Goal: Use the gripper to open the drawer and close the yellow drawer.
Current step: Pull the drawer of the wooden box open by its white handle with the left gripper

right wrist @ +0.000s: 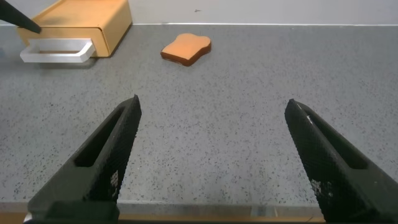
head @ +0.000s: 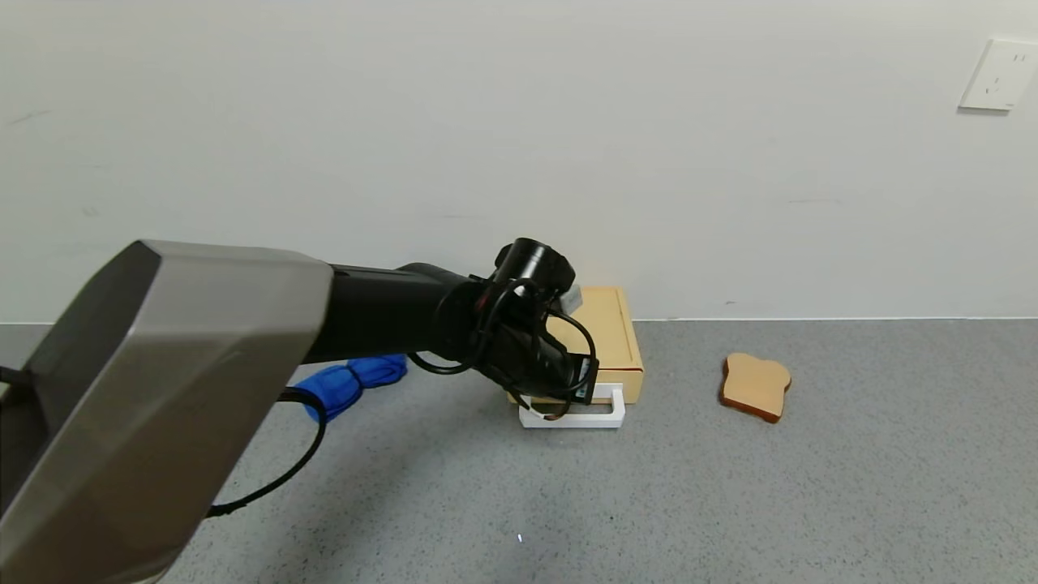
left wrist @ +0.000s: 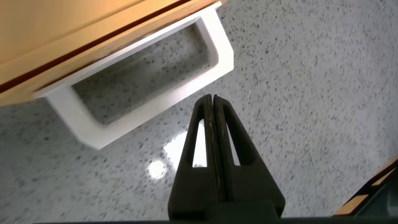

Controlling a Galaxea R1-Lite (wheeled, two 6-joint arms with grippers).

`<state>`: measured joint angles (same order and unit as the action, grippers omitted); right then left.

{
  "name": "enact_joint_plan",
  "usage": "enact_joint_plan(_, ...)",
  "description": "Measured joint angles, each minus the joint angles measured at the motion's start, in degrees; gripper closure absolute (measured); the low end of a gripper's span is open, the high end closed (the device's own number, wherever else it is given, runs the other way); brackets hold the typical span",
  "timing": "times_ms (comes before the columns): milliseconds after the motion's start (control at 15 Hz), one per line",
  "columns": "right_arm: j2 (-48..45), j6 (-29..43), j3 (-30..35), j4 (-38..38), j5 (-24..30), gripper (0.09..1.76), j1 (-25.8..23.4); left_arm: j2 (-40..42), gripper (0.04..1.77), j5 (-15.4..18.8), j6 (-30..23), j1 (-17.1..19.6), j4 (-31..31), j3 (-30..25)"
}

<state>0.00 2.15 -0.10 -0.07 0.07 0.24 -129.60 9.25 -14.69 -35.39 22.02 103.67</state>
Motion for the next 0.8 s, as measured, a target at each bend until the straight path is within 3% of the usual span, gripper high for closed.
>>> enact_joint_plan(267, 0.0, 0.0, 0.0, 0.0, 0.0, 0.15, 0.0, -5.4, 1.70, -1.1, -7.1, -0.9, -0.2, 5.4)
enact_joint_plan(800, 0.0, 0.0, 0.0, 0.0, 0.0, 0.15, 0.0, -10.1, 1.70, -2.9, -9.5, -1.1, -1.0, 8.9)
